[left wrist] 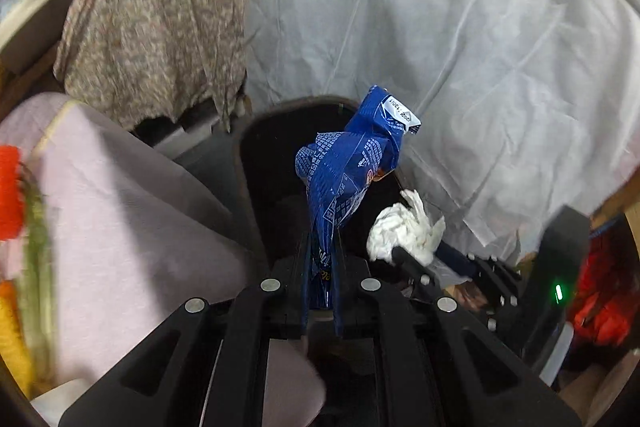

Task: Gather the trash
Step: 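Carry both items to the black bin and open both tools to drop them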

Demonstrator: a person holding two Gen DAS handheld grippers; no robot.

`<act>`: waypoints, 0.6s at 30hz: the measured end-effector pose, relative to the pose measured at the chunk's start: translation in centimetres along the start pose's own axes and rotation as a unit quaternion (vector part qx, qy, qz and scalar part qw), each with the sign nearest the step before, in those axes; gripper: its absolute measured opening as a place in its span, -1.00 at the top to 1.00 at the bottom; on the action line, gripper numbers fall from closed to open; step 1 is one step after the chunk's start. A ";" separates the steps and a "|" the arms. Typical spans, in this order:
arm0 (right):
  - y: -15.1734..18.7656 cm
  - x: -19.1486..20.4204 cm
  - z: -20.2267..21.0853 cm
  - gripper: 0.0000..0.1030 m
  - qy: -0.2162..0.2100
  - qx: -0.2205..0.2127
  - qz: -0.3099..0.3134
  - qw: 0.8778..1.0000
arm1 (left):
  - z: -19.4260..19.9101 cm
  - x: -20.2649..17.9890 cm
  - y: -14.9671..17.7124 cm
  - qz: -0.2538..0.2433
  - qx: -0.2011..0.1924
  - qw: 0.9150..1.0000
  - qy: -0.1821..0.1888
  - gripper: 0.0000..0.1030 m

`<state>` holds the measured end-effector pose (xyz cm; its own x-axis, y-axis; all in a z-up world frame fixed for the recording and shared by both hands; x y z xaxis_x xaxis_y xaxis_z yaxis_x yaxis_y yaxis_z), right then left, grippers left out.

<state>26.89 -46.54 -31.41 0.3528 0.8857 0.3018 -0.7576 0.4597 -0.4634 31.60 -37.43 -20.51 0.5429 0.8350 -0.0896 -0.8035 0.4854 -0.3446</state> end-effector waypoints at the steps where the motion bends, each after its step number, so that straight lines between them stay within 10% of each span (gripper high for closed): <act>1: -0.2 -0.1 -0.4 0.22 0.001 0.002 -0.002 1.000 | -0.4 -0.4 -0.1 0.002 0.004 1.000 0.001 0.79; 18: 0.1 -1.8 -0.5 -0.30 0.015 -0.027 0.003 1.000 | 1.6 -1.1 -1.2 0.015 -0.055 0.998 -0.007 -0.29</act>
Point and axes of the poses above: each gripper's, at about its wrist camera, not at the fingertips, and z roughly against the way its jaws point, x to its left, y to its underside, the point moved 10 cm from there along -z, roughly the way its jaws point, and after that the axes turned 8 degrees about x, right-handed, at the moved point
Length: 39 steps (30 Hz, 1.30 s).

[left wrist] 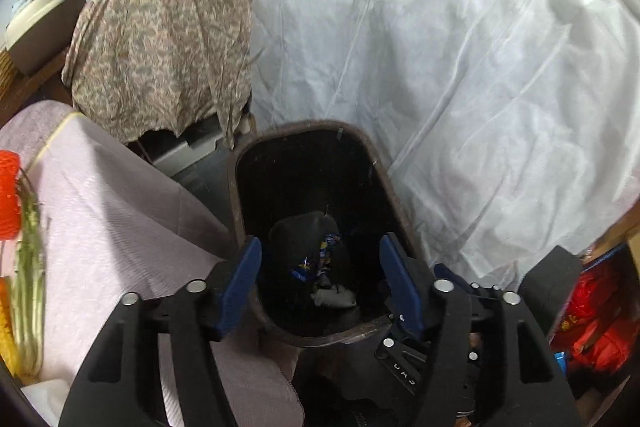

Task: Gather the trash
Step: 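Carry both items to the black bin and open both tools to drop them, then return to the table and grasp the green milk carton with the right tool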

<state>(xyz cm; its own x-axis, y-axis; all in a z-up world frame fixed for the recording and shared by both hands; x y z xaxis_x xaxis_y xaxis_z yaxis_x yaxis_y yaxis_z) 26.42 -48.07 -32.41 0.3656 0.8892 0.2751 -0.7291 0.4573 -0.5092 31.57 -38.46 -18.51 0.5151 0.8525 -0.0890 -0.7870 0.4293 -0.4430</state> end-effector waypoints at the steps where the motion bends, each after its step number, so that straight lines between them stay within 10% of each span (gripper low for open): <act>1: 0.0 0.1 0.5 -0.32 -0.001 -0.004 0.001 1.000 | 1.0 0.1 0.1 0.001 -0.009 1.000 0.003 -0.34; 16: 2.0 12.9 14.3 -0.45 -0.110 -0.077 0.122 0.984 | 16.3 5.4 6.3 -0.027 -0.127 0.991 -0.007 -0.71; 28: 9.3 26.8 19.7 -0.46 -0.230 -0.048 0.280 0.931 | 22.6 22.4 17.0 0.110 -0.143 0.975 -0.132 -0.71; 39: 13.2 33.6 18.4 -0.45 -0.252 -0.013 0.376 0.892 | 22.9 30.0 24.4 0.212 -0.119 0.961 -0.135 -0.71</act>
Point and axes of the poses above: each gripper's, at about its wrist camera, not at the fingertips, and z roughly against the way its jaws point, x to its left, y to its underside, the point moved 10 cm from there along -z, roughly the way its jaws point, and after that the axes turned 8 degrees about x, right-handed, at the moved point
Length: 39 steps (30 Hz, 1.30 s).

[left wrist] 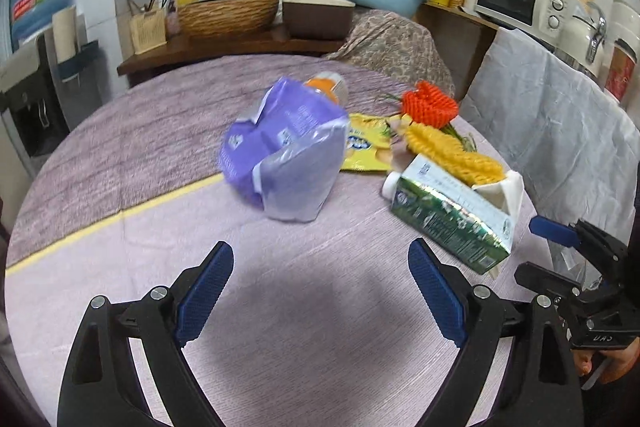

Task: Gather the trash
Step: 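Return to the table and grasp the green milk carton with the right tool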

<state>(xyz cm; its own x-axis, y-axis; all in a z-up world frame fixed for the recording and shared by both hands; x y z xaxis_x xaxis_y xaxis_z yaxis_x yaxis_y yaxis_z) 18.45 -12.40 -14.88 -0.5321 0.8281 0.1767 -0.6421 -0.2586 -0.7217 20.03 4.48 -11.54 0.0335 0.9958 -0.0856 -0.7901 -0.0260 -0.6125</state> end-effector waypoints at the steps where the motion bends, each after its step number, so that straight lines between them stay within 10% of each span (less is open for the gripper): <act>1: -0.3 0.4 -0.4 -0.45 0.003 0.003 0.013 1.000 | -0.1 0.2 0.2 0.001 0.001 1.000 -0.001 -0.71; 17: -2.7 -0.3 -7.6 -0.45 0.055 0.098 0.090 0.990 | -0.6 1.7 0.4 0.018 0.013 1.000 0.002 -0.71; 21: -2.4 -0.1 -8.3 -0.04 0.063 0.111 0.093 0.987 | -0.7 2.2 -0.4 0.016 0.009 1.000 -0.008 -0.71; 39: 0.4 1.5 -5.2 -0.01 0.056 0.089 0.033 0.994 | -5.4 0.4 -5.6 -0.043 -0.006 0.992 -0.121 -0.73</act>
Point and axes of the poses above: each gripper's, at about its wrist camera, not at the fingertips, and z roughly against the way its jaws point, x to its left, y to its underside, the point moved 10 cm from there along -z, roughly the way its jaws point, and after that the axes turned 8 degrees about x, right-handed, at the moved point
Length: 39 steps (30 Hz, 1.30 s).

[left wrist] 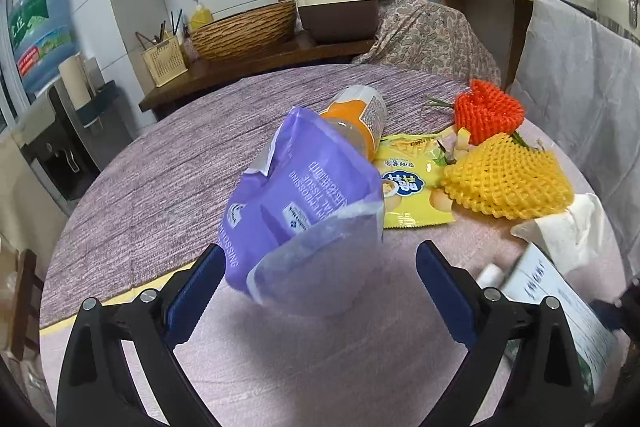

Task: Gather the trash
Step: 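Grasp the purple tissue bag with the left tool, then drop the purple bag into the bin with the left tool while the right tool drops the carton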

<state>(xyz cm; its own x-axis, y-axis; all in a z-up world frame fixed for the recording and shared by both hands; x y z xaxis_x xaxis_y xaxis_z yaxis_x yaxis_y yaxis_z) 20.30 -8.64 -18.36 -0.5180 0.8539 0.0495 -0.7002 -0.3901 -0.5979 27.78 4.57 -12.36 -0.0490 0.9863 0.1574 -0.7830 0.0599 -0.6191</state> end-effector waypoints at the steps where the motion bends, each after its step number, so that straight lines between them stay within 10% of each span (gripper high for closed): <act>1: 0.1 0.0 0.0 -0.01 -0.001 0.000 -0.004 1.000 | -0.3 0.0 -0.1 -0.002 0.001 1.000 -0.007 -0.49; 7: 0.7 -0.2 0.0 -0.01 -0.010 -0.004 -0.019 1.000 | -1.1 0.3 0.9 0.015 0.022 1.000 0.014 0.10; 16: 1.2 -0.1 0.5 -0.01 -0.030 -0.018 -0.040 0.999 | 1.4 2.4 3.3 0.078 0.011 0.994 0.073 0.38; 30: 1.2 3.2 4.3 -0.01 -0.100 -0.082 -0.030 0.991 | 6.7 2.8 4.8 0.095 -0.031 0.988 0.114 0.39; 39: 2.2 -2.0 7.8 -0.01 -0.079 -0.132 -0.104 0.983 | 10.2 -4.6 2.7 0.035 -0.050 0.976 0.207 0.39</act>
<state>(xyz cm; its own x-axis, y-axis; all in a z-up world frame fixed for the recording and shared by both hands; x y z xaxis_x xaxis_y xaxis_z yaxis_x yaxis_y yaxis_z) 15.98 -13.91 -13.50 -0.4621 0.8330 0.3042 -0.6583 -0.0924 -0.7470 19.59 -1.36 -6.87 0.1715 0.9648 -0.1996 -0.7218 -0.0149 -0.6919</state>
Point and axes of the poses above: each gripper's, at about its wrist camera, not at the fingertips, and z roughly against the way its jaws point, x to its left, y to its underside, the point moved 10 cm from there along -z, roughly the way its jaws point, and after that the axes turned 8 degrees about x, right-handed, at the moved point
